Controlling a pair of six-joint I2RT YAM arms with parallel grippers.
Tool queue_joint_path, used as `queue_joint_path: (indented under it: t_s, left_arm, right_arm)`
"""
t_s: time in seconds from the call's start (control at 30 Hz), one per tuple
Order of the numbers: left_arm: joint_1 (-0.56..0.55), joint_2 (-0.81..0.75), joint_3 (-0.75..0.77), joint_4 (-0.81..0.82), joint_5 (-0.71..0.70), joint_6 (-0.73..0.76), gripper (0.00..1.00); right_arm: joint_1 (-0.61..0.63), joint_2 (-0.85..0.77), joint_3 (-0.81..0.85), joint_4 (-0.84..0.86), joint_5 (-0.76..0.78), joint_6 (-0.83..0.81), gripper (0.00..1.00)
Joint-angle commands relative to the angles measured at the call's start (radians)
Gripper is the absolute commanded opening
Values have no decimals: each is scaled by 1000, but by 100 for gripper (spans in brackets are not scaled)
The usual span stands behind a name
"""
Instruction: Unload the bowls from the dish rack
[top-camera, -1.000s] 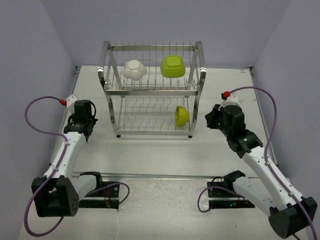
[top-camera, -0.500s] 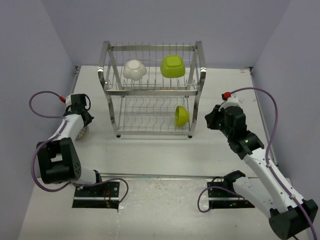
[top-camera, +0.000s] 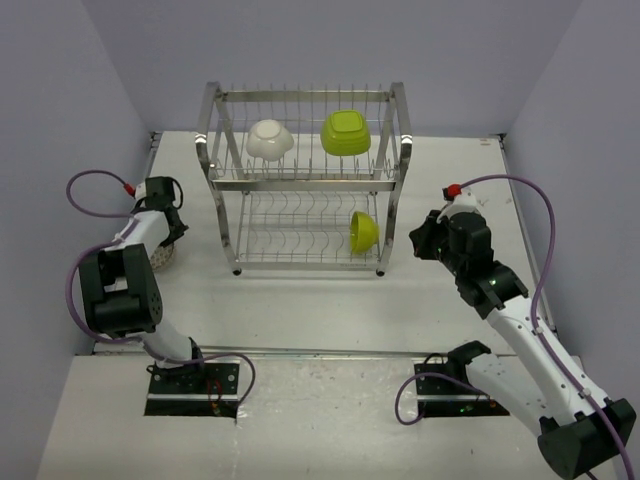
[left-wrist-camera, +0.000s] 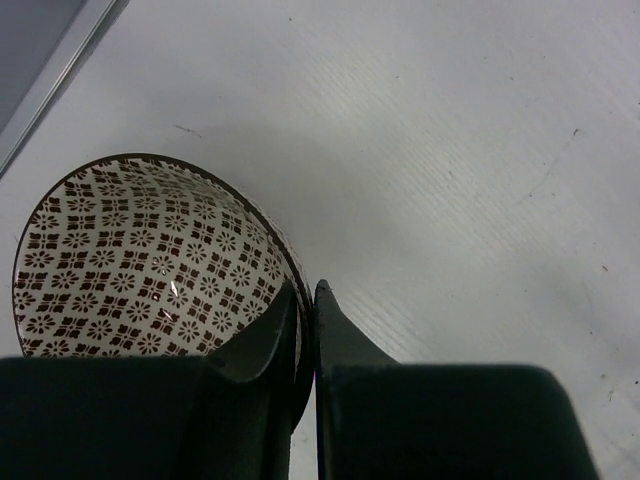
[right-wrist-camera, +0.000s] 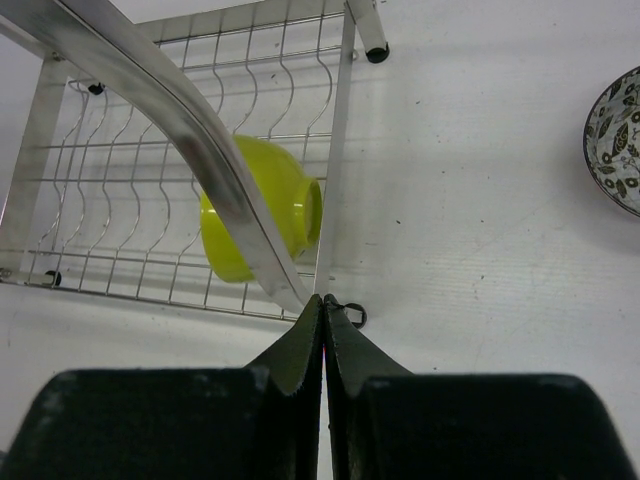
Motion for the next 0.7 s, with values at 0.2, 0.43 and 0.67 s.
queue_joint_path:
  t_s: [0.2, 0.43, 0.67]
  left_arm:
    - [12, -12, 33, 29, 36, -3, 15]
    - [11, -134, 50, 32, 60, 7, 45]
    - [12, -269, 87, -40, 73, -5, 56]
  right_arm:
    - [3, -3, 25, -2, -16, -9, 0]
    - [5, -5, 34, -11, -20, -7, 1]
    - [3, -2, 51, -27, -2, -13, 1]
